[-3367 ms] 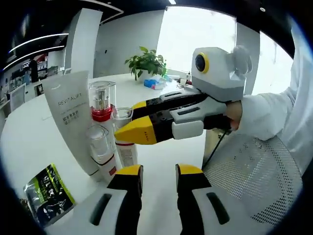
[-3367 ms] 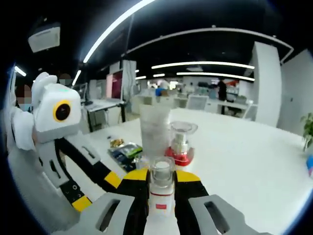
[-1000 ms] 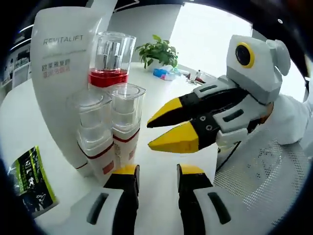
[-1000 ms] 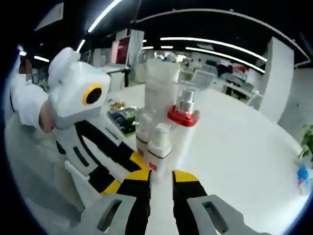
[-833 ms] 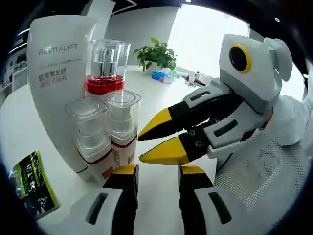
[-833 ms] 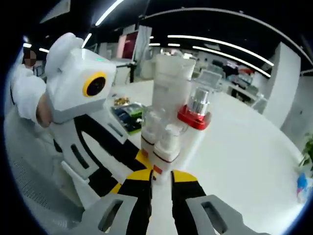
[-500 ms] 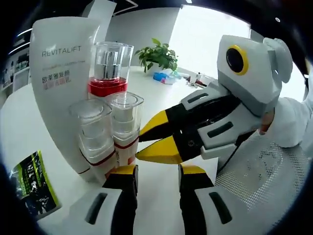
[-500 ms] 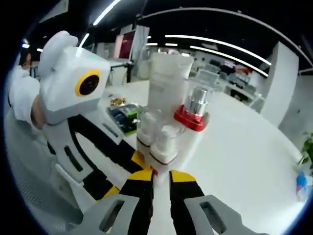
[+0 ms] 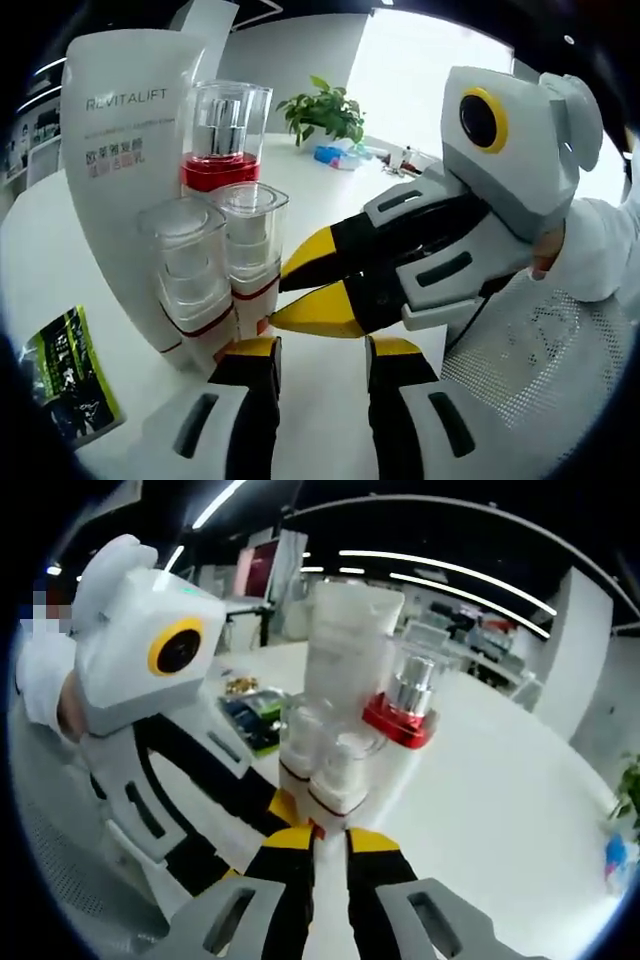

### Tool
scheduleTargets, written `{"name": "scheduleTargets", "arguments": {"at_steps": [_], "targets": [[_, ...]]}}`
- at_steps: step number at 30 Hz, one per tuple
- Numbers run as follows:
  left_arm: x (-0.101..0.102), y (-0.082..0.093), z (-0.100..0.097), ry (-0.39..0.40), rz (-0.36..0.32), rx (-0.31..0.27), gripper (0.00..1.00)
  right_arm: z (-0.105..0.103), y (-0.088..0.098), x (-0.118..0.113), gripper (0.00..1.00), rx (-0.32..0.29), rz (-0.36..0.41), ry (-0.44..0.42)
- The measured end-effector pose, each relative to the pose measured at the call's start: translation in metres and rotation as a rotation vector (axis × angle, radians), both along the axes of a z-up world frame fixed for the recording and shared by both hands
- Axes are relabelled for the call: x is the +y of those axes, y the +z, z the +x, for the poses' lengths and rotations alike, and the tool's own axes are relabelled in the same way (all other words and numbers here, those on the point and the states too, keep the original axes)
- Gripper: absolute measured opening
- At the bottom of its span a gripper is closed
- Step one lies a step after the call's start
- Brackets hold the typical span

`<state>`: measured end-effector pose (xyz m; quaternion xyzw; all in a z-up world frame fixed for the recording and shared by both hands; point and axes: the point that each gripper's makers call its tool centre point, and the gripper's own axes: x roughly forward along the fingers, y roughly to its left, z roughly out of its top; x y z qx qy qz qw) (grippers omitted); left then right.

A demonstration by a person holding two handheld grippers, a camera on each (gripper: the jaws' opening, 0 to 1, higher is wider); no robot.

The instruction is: Arrange the skincare products in the storage area until every visible bottle or jar stands upright without overlapping.

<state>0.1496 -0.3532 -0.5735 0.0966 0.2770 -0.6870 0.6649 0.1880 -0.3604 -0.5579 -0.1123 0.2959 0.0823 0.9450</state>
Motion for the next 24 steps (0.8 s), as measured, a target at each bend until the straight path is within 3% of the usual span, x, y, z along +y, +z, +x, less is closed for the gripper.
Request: {"name": "scheduleTargets", "arguments": {"at_steps": [24], "targets": [[0.0005,-0.0008,-0.0006,-0.010,0.009,-0.005,0.28,0.0025,-0.0023,-0.0007,0.02,0.004,-0.015,0.000]]}}
